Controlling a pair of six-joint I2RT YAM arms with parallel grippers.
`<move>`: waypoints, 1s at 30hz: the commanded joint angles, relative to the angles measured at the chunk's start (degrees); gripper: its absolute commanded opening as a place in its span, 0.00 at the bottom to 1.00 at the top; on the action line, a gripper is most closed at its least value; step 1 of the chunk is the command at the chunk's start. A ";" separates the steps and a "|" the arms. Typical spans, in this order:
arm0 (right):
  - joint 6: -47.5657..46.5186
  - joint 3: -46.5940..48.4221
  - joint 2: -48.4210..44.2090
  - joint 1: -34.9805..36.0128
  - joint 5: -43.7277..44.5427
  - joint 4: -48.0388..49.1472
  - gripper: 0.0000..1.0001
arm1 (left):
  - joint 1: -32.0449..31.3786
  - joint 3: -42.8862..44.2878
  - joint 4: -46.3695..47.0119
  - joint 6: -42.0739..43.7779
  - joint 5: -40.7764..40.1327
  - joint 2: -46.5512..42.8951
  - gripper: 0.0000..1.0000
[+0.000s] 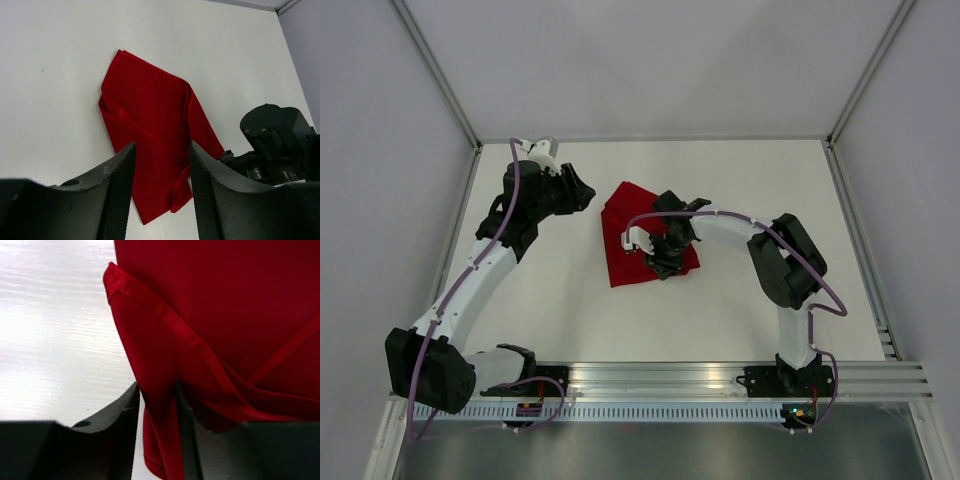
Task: Fold the napkin, place the utensils inside, and roll it up
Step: Roll the napkin at the center of the board.
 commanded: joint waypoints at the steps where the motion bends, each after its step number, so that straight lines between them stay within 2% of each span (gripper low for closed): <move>1: -1.50 -2.58 -2.02 -0.16 3.05 -4.64 0.43 | -0.03 -0.59 2.60 -0.68 -1.04 -1.51 0.52; 2: -1.68 -2.58 -2.91 -0.16 2.96 -4.47 0.49 | -0.03 -1.11 2.69 -0.94 -0.60 -1.51 0.52; 5: -2.21 -3.02 -5.28 -0.16 3.40 -3.50 0.58 | -0.12 -3.65 3.04 -2.52 0.37 -1.60 0.52; 12: -4.05 -2.32 -7.83 -1.30 4.02 -2.27 0.65 | -1.78 -10.69 5.15 -3.40 -0.07 -3.18 0.52; 19: -3.70 1.11 -8.80 -4.20 2.87 -3.32 0.66 | -8.11 -14.64 7.17 -1.12 3.44 -0.11 0.52; 22: -5.54 -1.16 -9.33 -5.34 3.92 -3.15 0.66 | -11.71 -16.31 8.40 -1.12 3.89 1.48 0.52; 26: -5.38 -5.21 -9.95 -5.96 6.82 2.19 0.66 | -14.61 -17.90 11.47 -0.94 5.98 3.06 0.52; 30: -3.54 -0.22 -6.96 -8.59 5.69 0.64 0.65 | -18.47 -17.38 12.80 0.72 11.17 6.39 0.48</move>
